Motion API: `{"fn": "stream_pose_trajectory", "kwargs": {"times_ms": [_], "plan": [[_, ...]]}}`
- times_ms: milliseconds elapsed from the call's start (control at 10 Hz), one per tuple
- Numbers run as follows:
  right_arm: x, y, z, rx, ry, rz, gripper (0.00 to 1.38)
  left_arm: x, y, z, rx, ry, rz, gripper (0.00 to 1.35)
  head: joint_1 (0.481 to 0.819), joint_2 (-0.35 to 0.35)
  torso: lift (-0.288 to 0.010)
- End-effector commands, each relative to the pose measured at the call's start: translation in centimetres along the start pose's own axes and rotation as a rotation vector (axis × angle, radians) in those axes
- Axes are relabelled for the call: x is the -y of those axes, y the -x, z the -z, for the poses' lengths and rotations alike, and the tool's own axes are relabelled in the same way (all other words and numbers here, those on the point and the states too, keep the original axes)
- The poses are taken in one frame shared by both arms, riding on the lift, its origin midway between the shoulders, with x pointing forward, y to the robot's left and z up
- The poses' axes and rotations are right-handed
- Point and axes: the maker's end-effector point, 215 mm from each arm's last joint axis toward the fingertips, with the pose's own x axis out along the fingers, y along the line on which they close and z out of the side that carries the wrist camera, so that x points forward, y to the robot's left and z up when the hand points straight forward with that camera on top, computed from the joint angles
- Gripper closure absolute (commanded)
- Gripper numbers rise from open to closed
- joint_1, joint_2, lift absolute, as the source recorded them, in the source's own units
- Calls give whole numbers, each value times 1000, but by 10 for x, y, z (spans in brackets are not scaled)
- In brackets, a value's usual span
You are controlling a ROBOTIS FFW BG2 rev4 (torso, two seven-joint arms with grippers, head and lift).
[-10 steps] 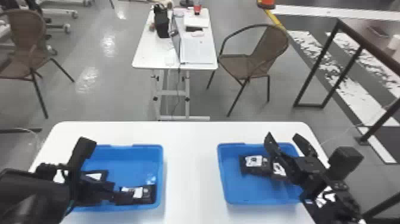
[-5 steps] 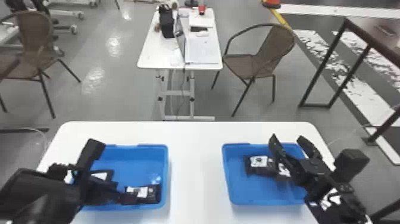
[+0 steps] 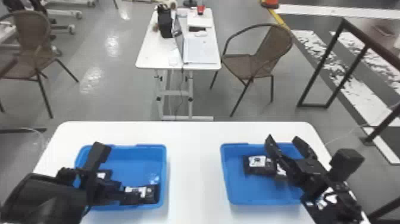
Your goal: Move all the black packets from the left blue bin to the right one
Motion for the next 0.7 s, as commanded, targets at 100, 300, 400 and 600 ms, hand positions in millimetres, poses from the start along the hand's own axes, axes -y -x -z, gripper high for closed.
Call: {"fn": "stream_pose_trajectory", "kwargs": {"times_ms": [100,300,400,600], "plan": [[-3,-1,3,-3,-11,-6,208,2,-14,1,-1,-10,5,300,695,-77,0],[-5,-3,1,-1,-12,-12,208,13,-33,4,-8,6,61,654,695,-82,0],[-5,-4,1,-1,-12,-15,208,19,-37,4,-3,14,86,731,695,-92,0],[-5,-3,3,-3,-22,-16,208,24,-35,0,9,0,119,820,695,-106,0]]}}
